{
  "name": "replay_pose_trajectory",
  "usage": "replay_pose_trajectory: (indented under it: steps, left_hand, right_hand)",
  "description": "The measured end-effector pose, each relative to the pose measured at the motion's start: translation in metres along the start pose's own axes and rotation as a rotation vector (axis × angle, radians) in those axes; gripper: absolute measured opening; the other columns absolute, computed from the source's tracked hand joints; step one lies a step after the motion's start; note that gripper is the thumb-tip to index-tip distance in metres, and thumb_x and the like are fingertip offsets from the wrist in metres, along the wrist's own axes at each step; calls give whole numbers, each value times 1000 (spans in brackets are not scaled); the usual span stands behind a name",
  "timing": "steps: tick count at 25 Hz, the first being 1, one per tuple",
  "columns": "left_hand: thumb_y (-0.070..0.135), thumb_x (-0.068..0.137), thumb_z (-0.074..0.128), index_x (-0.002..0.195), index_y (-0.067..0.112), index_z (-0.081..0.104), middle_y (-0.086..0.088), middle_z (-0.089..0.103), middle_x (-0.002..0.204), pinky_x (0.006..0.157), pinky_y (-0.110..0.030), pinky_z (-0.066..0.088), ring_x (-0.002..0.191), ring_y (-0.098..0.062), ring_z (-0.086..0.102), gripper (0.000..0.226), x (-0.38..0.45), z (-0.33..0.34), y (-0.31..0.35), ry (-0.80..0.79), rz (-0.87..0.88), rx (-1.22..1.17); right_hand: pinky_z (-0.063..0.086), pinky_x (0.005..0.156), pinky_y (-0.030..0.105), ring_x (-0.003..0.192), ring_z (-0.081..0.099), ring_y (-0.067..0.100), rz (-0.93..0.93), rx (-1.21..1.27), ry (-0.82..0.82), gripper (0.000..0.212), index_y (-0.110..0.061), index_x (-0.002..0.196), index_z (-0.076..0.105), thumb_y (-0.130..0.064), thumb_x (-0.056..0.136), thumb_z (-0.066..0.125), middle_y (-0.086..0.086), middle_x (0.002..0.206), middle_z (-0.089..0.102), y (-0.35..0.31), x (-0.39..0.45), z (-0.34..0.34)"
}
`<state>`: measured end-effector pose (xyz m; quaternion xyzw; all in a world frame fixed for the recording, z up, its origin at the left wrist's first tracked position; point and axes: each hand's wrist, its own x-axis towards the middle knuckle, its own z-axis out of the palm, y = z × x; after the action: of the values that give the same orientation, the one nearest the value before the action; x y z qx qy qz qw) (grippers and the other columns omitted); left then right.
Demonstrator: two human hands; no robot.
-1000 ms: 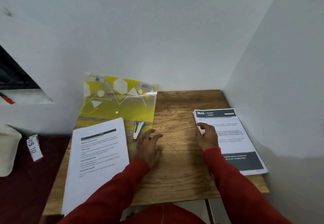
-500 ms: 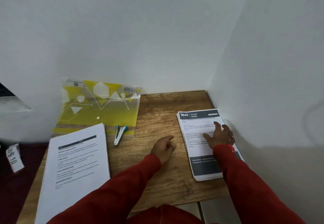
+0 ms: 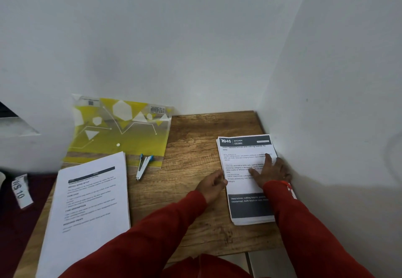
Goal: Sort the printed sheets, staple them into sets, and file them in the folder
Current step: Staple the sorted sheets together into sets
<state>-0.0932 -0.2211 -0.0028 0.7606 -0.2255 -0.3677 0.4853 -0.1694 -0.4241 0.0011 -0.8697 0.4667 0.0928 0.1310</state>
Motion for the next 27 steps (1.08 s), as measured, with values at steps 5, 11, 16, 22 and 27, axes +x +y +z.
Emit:
replay_pose_trajectory:
  steps: [5, 11, 16, 22, 27]
  left_hand:
    - [19, 96, 58, 144, 11, 42, -2, 51, 142, 110, -37, 40, 128, -17, 49, 52, -2, 1, -3, 32, -52, -3]
    - [17, 96, 59, 144, 9, 41, -4, 51, 142, 110, -35, 39, 128, -16, 49, 53, -1, 1, -6, 31, -57, -1]
    - [19, 95, 60, 139, 10, 49, -3, 58, 134, 105, -37, 45, 118, -16, 56, 46, 2, -5, -15, 166, -103, -87]
    - [20, 93, 61, 131, 9, 56, -7, 63, 126, 101, -39, 48, 112, -19, 61, 40, -16, -30, -31, 316, -147, -58]
    - [17, 94, 57, 133, 18, 48, 5, 58, 127, 99, -44, 49, 114, -19, 58, 40, -41, -56, -37, 442, -146, -129]
  right_hand:
    - [21, 109, 63, 143, 9, 40, 11, 27, -102, 86, -31, 150, 17, -68, 82, 54, 12, 159, 4, -6, 1, 0]
    - [22, 110, 59, 141, 16, 38, -11, 97, -85, 85, -35, 147, 26, -68, 77, 61, 6, 158, 9, -1, 1, -5]
    - [20, 109, 59, 141, 17, 37, -78, 89, -50, 85, -36, 145, 31, -73, 73, 60, 6, 156, 14, 1, -11, 7]
    - [20, 111, 53, 138, 17, 38, -169, 26, -18, 81, -33, 145, 31, -72, 78, 54, 9, 155, 15, -30, -47, 25]
    - [24, 107, 50, 133, 21, 36, -226, 50, -21, 81, -31, 144, 32, -69, 77, 57, 9, 152, 17, -63, -76, 40]
